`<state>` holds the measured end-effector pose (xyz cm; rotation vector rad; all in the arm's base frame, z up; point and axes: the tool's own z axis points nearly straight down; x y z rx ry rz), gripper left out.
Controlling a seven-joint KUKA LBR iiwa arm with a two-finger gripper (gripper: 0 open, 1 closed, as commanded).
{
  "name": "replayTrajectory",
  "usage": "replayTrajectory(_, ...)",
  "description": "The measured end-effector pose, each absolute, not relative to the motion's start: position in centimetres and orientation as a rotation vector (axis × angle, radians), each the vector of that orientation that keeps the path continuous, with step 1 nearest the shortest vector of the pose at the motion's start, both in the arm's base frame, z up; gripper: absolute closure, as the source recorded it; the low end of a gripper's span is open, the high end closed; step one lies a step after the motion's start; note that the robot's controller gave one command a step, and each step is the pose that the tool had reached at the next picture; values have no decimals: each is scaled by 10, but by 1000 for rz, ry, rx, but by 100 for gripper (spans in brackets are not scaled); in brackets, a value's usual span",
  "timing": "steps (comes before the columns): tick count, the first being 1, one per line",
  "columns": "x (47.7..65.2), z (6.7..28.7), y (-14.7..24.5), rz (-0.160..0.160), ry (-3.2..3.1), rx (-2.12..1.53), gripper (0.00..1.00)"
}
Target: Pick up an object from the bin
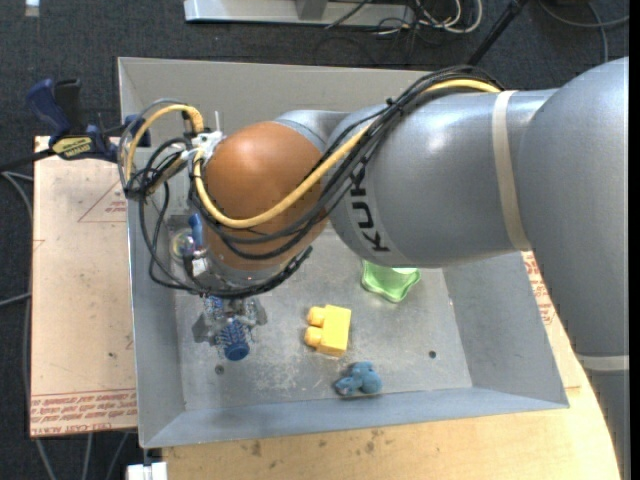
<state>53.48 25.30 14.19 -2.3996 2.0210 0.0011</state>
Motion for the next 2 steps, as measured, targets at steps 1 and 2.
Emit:
replayTrajectory(1,535,171,254,2,2027,-2396,100)
replayTrajectory(2,535,176,255,4,2034,-2392,100)
